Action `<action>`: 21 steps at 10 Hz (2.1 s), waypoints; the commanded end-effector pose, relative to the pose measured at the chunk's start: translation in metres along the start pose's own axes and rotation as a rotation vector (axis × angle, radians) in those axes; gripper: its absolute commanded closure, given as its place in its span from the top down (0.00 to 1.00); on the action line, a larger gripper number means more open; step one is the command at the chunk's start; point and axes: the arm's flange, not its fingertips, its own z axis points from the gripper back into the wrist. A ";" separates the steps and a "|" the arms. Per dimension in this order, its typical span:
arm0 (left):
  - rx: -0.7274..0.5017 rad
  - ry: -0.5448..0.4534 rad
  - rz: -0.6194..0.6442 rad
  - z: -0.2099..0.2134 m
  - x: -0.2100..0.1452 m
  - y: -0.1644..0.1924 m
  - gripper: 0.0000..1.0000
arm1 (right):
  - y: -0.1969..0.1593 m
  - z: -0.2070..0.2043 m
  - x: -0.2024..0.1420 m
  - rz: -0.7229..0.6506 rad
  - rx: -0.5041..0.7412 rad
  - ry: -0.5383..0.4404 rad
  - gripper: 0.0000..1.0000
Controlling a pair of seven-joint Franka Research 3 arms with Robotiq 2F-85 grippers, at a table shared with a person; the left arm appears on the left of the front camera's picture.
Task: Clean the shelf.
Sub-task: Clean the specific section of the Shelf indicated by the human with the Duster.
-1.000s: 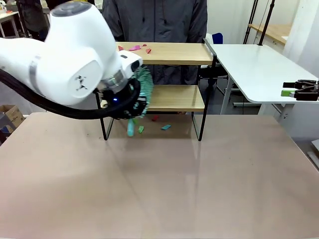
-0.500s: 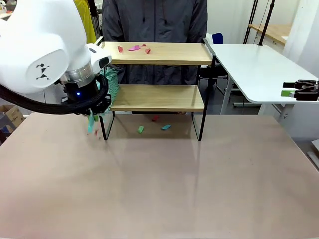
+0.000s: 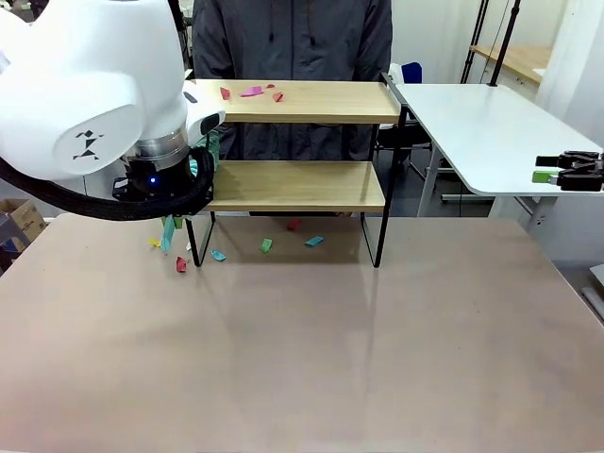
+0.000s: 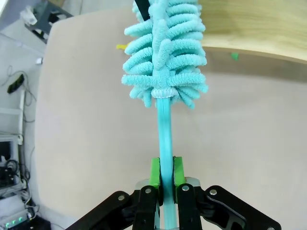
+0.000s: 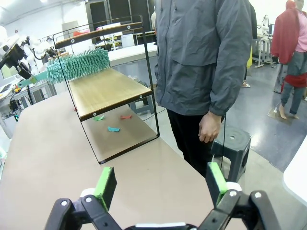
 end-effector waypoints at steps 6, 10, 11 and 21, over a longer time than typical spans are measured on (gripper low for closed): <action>-0.476 -0.047 -0.482 0.022 -0.012 0.033 0.13 | 0.000 -0.001 0.003 0.006 0.001 0.002 1.00; -0.680 0.009 -0.955 0.044 -0.011 0.083 0.13 | 0.000 -0.001 0.003 0.006 0.001 0.002 1.00; -0.689 0.019 -1.039 0.054 -0.011 0.092 0.13 | 0.000 -0.001 0.003 0.006 0.001 0.002 1.00; -0.406 0.537 -1.371 0.085 -0.027 0.169 0.13 | 0.000 -0.001 0.003 0.006 0.001 0.002 1.00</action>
